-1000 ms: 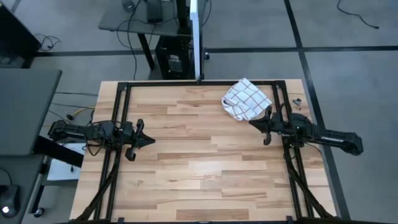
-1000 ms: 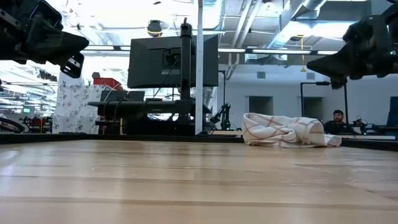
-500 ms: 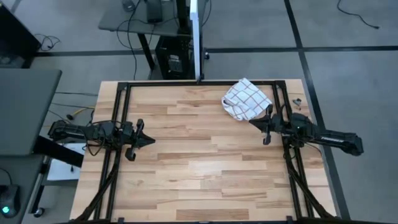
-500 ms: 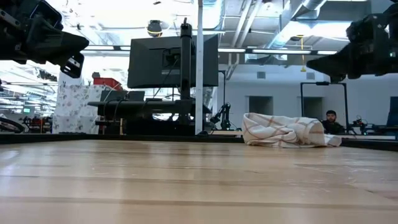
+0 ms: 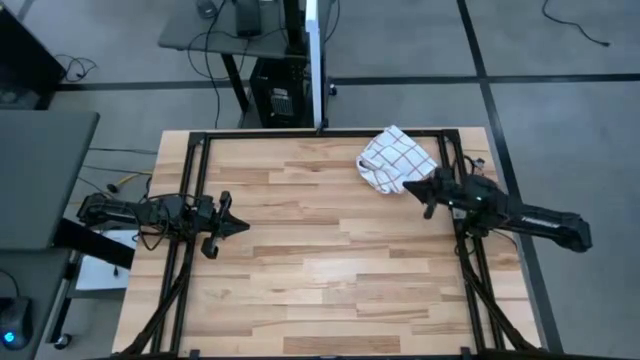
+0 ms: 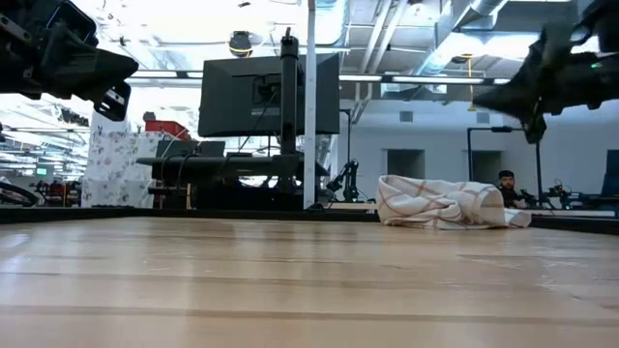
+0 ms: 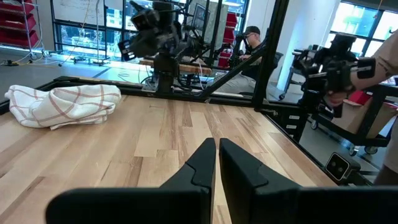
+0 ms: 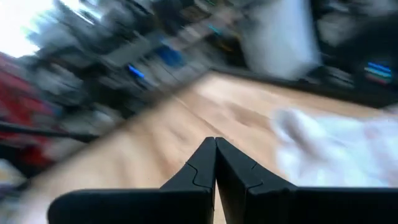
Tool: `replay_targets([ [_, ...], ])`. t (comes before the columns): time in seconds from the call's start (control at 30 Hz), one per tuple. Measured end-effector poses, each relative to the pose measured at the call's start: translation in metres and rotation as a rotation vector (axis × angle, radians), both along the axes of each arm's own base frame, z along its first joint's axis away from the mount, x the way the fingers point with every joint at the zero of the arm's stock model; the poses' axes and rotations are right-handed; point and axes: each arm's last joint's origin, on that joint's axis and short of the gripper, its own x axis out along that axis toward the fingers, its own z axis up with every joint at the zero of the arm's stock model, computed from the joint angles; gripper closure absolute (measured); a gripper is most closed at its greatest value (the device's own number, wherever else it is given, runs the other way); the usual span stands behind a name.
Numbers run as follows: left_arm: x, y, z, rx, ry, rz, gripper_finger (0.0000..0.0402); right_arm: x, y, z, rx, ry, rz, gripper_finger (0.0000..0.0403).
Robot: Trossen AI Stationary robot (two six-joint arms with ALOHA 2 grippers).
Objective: Roll towel
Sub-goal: Prepare the white towel
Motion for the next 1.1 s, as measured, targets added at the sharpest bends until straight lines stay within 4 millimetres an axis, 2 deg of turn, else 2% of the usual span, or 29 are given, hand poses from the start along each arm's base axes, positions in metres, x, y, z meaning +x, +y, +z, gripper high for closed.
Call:
replay_targets([
  [0.13,0.000,0.000,0.000,0.000,0.000,0.000,0.0395,0.013,-0.010,-0.004,0.088,0.255,-0.085,0.0403],
  [0.3,0.000,0.000,0.000,0.000,0.000,0.000,0.0395,0.031,-0.018,-0.011,0.146,0.531,-0.077,0.0403],
  [0.43,0.000,0.000,0.000,0.000,0.000,0.000,0.0395,0.050,-0.011,0.002,0.059,0.648,0.055,0.0403],
  [0.53,0.000,0.000,0.000,0.000,0.001,0.000,0.0395,0.060,-0.004,0.012,-0.006,0.749,0.063,0.0403],
  [0.63,0.000,0.000,0.000,0.000,0.000,0.000,0.0395,0.063,0.001,0.009,0.113,0.784,-0.010,0.0403],
  [0.77,0.000,0.000,0.000,0.000,0.001,0.000,0.0395,0.057,0.009,-0.009,0.325,0.902,-0.185,0.0403],
  [0.9,0.000,0.000,0.000,0.000,0.000,0.000,0.0395,0.065,0.003,-0.015,0.272,0.830,-0.417,0.0403],
  [1.1,0.000,0.000,0.000,0.000,0.001,0.000,0.0395,0.087,-0.020,-0.021,0.275,0.683,-0.481,0.0403],
])
